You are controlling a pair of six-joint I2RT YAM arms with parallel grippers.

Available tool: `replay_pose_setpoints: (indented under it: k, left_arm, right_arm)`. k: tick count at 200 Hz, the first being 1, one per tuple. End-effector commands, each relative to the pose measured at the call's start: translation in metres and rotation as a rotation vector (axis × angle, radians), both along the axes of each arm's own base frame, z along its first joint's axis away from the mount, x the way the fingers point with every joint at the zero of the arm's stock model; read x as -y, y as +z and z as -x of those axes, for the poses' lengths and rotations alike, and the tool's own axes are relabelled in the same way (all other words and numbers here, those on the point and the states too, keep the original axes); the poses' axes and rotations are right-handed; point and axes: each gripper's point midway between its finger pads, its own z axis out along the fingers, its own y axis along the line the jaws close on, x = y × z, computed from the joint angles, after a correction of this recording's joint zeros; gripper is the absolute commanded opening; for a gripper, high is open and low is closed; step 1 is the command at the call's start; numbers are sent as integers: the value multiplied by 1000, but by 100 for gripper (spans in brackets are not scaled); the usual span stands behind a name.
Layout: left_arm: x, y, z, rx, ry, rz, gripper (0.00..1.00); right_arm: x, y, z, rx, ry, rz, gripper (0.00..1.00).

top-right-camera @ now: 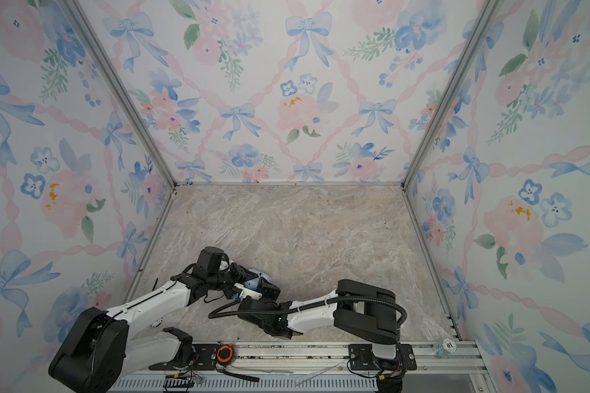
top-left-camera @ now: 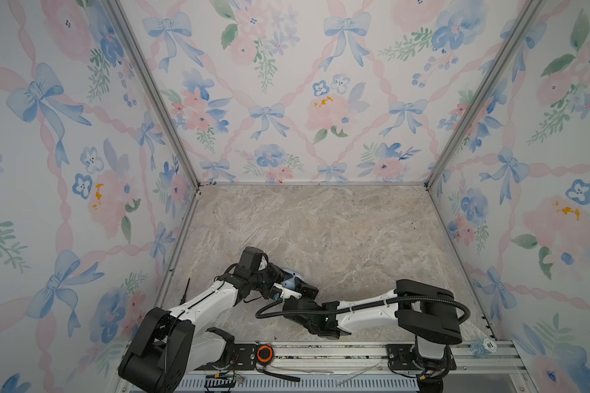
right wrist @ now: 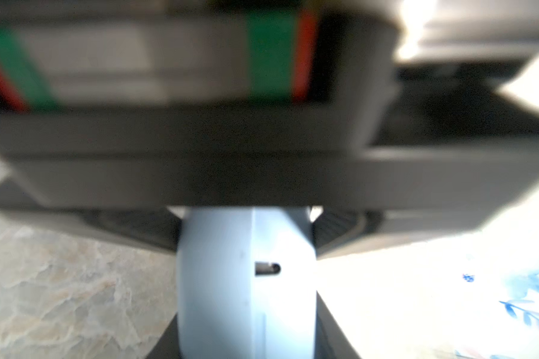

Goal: Insert the battery into the alarm
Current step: Adjust the alarm at the center of the board.

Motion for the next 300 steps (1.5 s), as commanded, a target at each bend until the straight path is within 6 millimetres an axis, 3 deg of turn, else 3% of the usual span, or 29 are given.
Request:
replay_pose_setpoints:
  k: [1, 35, 76, 99, 131, 166, 210, 240, 269, 282, 300]
  left_arm:
    - [17, 16, 5, 90, -130, 70, 0]
    - [17, 15, 6, 85, -142, 70, 4]
    - [18, 11, 4, 83, -157, 54, 27]
    - [17, 12, -2, 104, -156, 41, 47]
    - [17, 15, -8, 130, -164, 21, 63]
    - [9, 17, -15, 164, -160, -40, 69]
    - [-15, 53, -45, 376, -88, -161, 81]
    - [-28, 71, -60, 490, -49, -250, 82]
    - [-28, 64, -62, 498, -64, -263, 81]
    - [-25, 55, -60, 484, -78, -253, 79]
    - [-24, 44, -57, 464, -92, -247, 77]
  right_arm:
    - [-4, 6, -3, -32, -1, -73, 22]
    - [-3, 5, -5, -27, -4, -70, 0]
    - [0, 9, -2, -40, 3, -94, 0]
    - [5, 15, -2, -64, -4, -132, 0]
    - [16, 24, -6, -83, -32, -175, 0]
    - [29, 26, -11, -142, -73, -238, 0]
    - [64, 47, -26, -339, -179, -504, 0]
    - [91, 46, -39, -537, -303, -681, 0]
    - [112, 44, -50, -776, -429, -902, 0]
    - [124, 35, -57, -912, -548, -991, 0]
    - [124, 23, -60, -1093, -638, -1113, 0]
